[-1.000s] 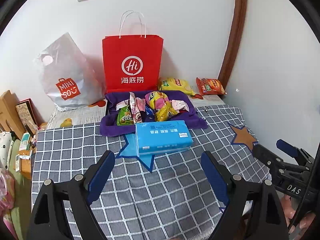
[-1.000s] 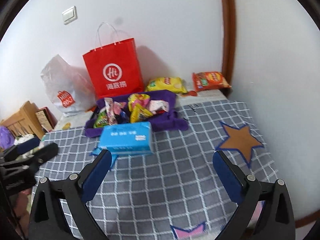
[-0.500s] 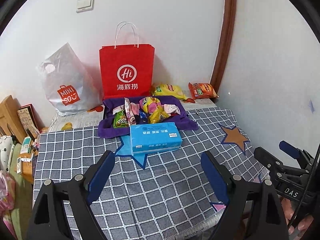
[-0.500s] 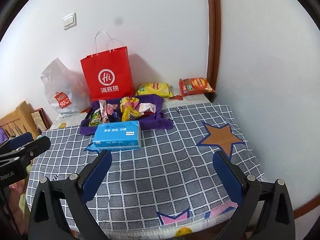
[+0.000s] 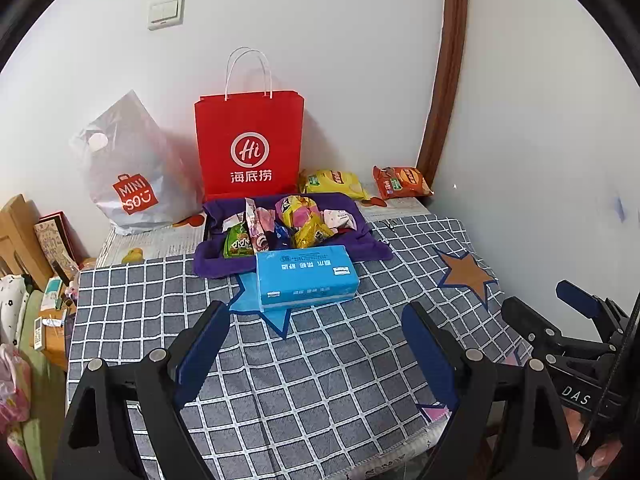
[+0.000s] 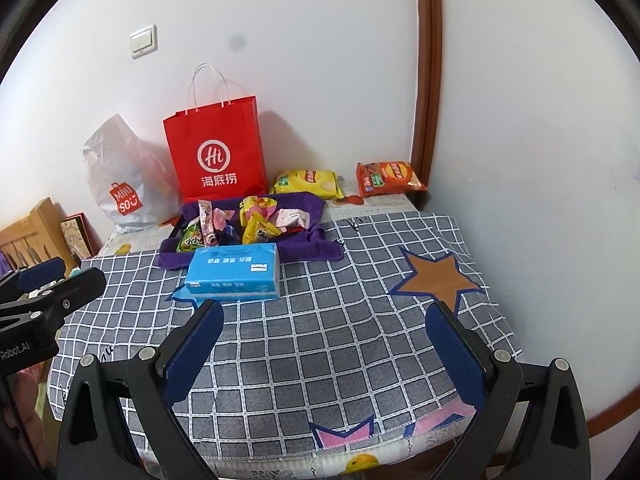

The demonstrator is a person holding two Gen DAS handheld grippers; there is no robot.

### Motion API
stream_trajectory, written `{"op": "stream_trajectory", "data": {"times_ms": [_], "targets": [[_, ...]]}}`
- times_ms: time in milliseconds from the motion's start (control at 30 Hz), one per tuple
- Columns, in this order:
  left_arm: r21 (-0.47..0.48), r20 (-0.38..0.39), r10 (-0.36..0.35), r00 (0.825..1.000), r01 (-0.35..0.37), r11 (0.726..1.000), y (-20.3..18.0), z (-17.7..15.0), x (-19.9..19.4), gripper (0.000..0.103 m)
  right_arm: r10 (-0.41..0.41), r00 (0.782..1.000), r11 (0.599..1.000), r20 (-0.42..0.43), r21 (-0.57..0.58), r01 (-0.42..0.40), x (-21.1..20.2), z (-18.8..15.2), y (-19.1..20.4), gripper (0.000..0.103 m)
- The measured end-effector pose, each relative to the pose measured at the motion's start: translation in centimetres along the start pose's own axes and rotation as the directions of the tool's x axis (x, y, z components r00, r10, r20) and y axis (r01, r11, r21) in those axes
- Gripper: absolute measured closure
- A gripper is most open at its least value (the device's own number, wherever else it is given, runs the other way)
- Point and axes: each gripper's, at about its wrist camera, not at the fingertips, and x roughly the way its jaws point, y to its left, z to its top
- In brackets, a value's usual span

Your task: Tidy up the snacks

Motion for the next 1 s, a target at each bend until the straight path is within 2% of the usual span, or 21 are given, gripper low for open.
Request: {"op": "stream_trajectory", "data": {"times_ms": [1000], "targets": [[-0.004, -0.008, 0.001, 1.0, -0.001, 1.0, -0.04, -0.09, 0.12, 0.016, 0.012, 1.0, 1.0, 0.003, -0.006, -0.012, -0.08, -0.06, 0.47, 0.003]]}}
